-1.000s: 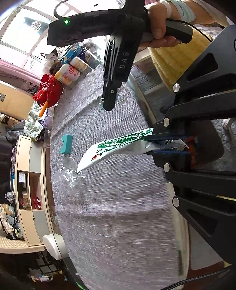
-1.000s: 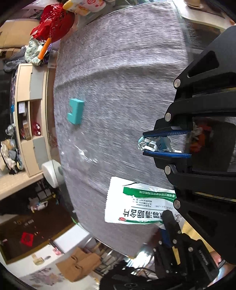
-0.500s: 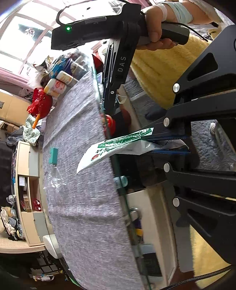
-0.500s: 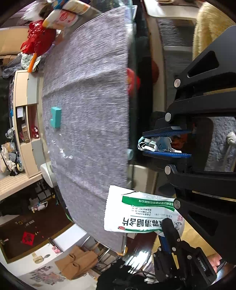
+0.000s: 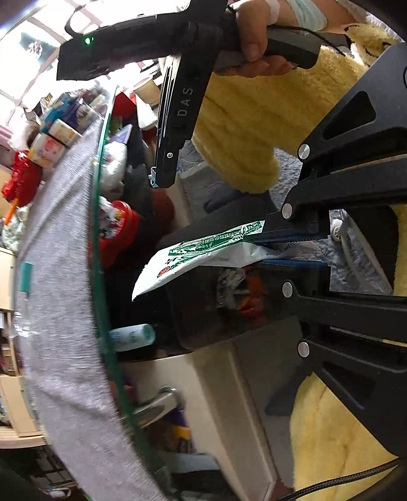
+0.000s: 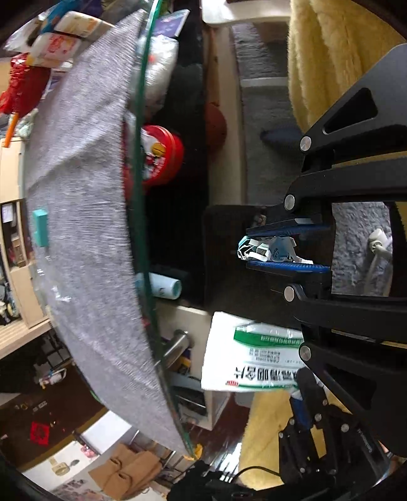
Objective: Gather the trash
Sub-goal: 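Lower both held items over the grey bin and open both tools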
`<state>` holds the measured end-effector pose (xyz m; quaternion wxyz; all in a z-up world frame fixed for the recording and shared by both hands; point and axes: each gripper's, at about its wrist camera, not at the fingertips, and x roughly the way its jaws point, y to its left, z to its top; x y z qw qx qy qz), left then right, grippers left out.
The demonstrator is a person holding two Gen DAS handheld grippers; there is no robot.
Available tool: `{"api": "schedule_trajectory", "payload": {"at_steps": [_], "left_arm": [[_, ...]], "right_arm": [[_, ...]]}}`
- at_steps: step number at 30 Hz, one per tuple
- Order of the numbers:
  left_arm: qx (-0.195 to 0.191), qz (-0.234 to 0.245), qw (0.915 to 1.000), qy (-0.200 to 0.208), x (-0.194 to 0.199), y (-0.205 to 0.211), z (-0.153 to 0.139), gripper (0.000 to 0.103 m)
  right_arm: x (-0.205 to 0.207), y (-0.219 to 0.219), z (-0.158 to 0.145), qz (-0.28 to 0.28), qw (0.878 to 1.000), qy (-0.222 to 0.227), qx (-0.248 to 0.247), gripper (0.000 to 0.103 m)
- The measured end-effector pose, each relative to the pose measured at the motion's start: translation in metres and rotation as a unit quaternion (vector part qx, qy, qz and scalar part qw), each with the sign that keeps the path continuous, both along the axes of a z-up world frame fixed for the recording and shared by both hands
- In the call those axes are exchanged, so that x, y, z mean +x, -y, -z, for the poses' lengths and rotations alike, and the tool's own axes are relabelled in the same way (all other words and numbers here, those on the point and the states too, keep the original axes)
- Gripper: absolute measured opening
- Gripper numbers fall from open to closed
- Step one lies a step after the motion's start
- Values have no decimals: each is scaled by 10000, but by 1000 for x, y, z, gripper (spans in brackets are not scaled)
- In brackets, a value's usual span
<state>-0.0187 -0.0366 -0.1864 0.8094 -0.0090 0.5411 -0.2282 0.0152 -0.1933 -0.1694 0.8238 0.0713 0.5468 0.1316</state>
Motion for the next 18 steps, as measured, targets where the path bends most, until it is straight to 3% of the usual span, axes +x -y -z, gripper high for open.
{"api": "schedule_trajectory", "payload": {"at_steps": [9,18], "left_arm": [[176,-221,9986,-438,24,0,47,8],[42,-360,9971,-674,40,-3,64,13]], "right_arm": [[15,-17,40,-114,9989,-464,-30,17],[30,-19,55,-60,9980,-630,20,20]]}}
